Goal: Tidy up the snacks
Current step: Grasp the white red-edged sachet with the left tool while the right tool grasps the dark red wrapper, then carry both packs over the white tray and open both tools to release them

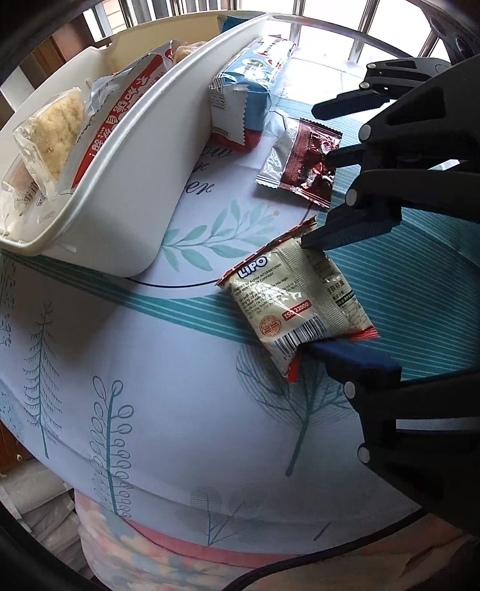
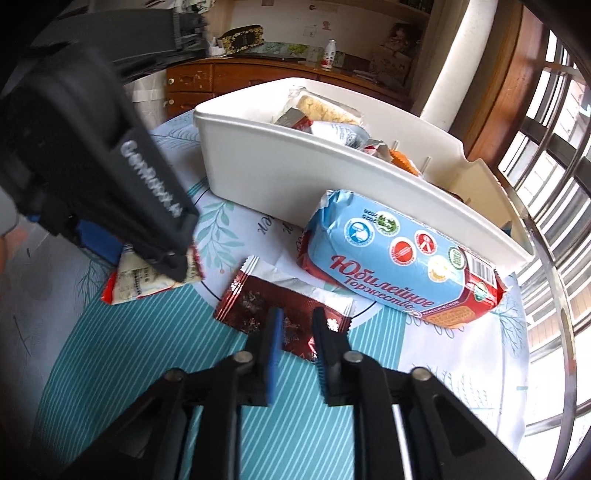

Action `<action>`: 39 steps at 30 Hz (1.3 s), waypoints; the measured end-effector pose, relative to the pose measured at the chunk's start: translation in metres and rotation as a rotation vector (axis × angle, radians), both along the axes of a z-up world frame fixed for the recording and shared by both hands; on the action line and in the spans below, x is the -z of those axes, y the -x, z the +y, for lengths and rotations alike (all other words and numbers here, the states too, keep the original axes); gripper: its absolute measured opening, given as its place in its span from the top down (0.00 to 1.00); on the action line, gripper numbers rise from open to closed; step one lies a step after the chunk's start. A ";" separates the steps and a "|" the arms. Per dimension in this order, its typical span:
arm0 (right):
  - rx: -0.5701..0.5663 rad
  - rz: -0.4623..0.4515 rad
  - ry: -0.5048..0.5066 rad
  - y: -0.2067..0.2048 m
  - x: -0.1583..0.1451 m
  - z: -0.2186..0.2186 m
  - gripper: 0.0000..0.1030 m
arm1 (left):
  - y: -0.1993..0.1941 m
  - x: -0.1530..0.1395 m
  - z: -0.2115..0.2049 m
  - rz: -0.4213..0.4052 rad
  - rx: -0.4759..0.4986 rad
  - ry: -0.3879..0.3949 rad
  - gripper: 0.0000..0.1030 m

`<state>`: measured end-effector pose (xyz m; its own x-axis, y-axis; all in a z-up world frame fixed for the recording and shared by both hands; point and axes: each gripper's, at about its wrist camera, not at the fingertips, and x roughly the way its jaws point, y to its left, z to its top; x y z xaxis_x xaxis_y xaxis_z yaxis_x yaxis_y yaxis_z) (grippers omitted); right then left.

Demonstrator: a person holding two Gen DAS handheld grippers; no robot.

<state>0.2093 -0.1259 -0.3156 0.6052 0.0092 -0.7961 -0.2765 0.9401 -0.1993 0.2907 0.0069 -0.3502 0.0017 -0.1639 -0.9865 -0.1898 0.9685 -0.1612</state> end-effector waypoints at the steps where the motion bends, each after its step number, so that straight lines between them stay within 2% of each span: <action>1: 0.006 0.001 0.001 -0.001 0.000 0.000 0.59 | 0.004 -0.001 0.005 -0.002 -0.005 0.001 0.54; 4: 0.025 0.007 -0.005 -0.001 0.000 0.001 0.49 | 0.031 -0.004 0.012 -0.016 -0.006 0.002 0.54; 9: 0.072 0.034 -0.003 -0.007 0.004 0.001 0.37 | 0.038 -0.008 0.009 -0.027 0.003 0.007 0.54; 16: 0.155 0.072 -0.068 -0.018 0.013 -0.003 0.35 | 0.055 -0.019 0.019 -0.043 -0.002 0.031 0.54; 21: 0.194 0.057 -0.078 -0.019 0.016 -0.002 0.34 | 0.047 -0.024 0.028 -0.046 -0.016 0.034 0.54; 29: 0.207 0.076 -0.119 -0.023 0.017 -0.004 0.35 | 0.032 -0.038 0.034 -0.069 -0.026 0.026 0.54; 32: 0.202 0.088 -0.134 -0.023 0.017 -0.005 0.40 | 0.032 -0.043 0.030 -0.080 -0.022 0.013 0.54; 34: 0.190 0.092 -0.149 -0.022 0.016 -0.008 0.50 | 0.031 -0.046 0.025 -0.091 -0.014 -0.005 0.54; 39: 0.159 0.096 -0.166 -0.017 0.015 -0.011 0.59 | 0.027 -0.058 0.015 -0.134 -0.018 -0.041 0.54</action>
<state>0.2266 -0.1369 -0.3302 0.5309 0.0555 -0.8456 -0.1332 0.9909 -0.0186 0.2635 0.0223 -0.2922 0.1362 -0.1224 -0.9831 -0.1871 0.9713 -0.1469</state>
